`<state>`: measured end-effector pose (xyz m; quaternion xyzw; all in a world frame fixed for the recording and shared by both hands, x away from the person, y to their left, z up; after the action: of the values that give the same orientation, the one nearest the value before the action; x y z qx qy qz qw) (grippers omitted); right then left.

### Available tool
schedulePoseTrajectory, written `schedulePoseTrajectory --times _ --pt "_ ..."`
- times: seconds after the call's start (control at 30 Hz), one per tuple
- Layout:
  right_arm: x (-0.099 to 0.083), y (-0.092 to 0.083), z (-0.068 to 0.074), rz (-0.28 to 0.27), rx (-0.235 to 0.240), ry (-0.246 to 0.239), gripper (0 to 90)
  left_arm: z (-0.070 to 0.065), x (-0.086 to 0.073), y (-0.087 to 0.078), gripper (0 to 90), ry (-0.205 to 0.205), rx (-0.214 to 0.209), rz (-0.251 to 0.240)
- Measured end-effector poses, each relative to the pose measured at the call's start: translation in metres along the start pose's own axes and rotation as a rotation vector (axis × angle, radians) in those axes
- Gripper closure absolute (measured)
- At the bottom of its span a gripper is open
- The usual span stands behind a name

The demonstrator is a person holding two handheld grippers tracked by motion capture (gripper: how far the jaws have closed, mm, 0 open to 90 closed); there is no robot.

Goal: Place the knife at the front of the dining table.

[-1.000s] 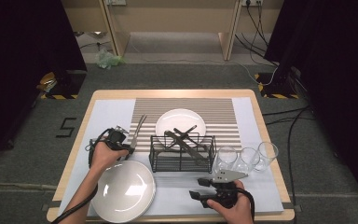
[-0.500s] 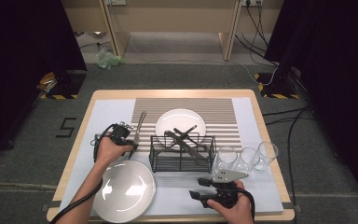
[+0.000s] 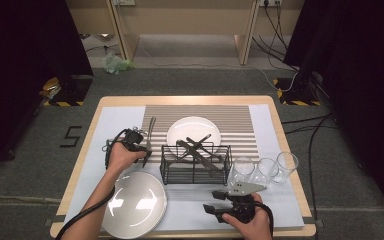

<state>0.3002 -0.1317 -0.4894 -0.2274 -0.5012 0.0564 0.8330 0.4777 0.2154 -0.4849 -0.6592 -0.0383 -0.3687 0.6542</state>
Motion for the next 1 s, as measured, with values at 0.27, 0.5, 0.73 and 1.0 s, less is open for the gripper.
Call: schedulePoseTrajectory --times 0.27,0.5,0.73,1.0 --pt "0.000 0.000 0.000 -0.003 -0.002 -0.001 39.8 0.000 0.008 0.005 66.6 0.000 0.012 0.001" --pt "0.000 -0.001 -0.001 -0.004 -0.005 0.000 39.8 0.002 0.013 0.007 66.6 -0.001 0.018 0.006" --pt "0.000 -0.002 0.000 -0.007 -0.002 0.007 39.8 0.004 0.014 0.009 66.6 -0.003 0.042 0.012" --pt "0.000 -0.001 0.000 -0.004 -0.003 0.005 39.8 0.005 0.012 0.009 65.5 -0.008 0.038 0.001"
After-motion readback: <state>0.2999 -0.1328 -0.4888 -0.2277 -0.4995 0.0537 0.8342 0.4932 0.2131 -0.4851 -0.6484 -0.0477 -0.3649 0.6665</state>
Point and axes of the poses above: each handheld gripper's, and its own axes: y roughly forward along the jaws, x roughly out of its top, z roughly to its left, the point moved 2 cm from there along y, roughly forward along the jaws, and after that the axes turned 14 degrees about x, right-handed, at the moved point
